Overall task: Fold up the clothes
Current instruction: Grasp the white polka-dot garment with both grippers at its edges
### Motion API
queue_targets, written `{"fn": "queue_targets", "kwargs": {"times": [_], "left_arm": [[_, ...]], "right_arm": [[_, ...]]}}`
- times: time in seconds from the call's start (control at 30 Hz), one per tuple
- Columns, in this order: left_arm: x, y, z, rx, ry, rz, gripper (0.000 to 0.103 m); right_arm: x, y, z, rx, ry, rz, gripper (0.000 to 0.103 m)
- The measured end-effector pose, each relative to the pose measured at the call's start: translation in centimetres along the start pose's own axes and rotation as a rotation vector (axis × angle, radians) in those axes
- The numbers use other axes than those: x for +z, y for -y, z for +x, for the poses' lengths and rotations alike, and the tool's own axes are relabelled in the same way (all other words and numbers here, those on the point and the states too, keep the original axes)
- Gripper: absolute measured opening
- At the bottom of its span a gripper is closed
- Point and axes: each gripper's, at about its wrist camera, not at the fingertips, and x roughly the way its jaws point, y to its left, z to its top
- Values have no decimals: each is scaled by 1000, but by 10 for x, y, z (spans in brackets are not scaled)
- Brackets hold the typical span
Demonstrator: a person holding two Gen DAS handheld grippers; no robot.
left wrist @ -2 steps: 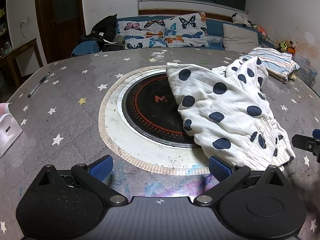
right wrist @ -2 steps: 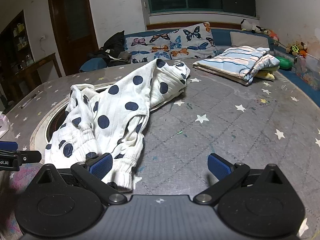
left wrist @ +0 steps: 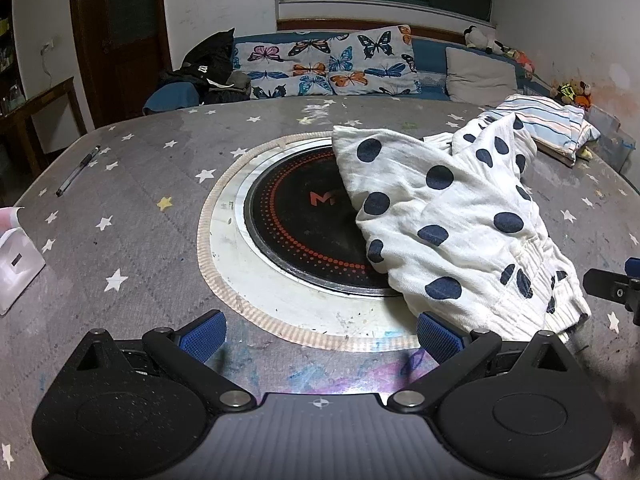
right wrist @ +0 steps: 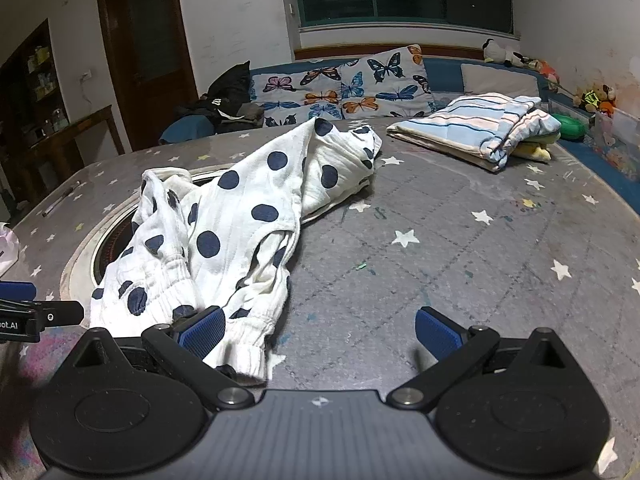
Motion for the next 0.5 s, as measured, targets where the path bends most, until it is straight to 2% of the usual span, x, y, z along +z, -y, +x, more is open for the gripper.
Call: {"fn": "queue_targets", "kwargs": {"times": [0.2,0.5], "left_arm": [[7,-2,0,-19,4,-9,103],[39,25,2,-103,32,2,102]], "right_arm": [[3,6,-4,6,-12,-2,102],[4,-7,8,65,-38,-14,88]]}}
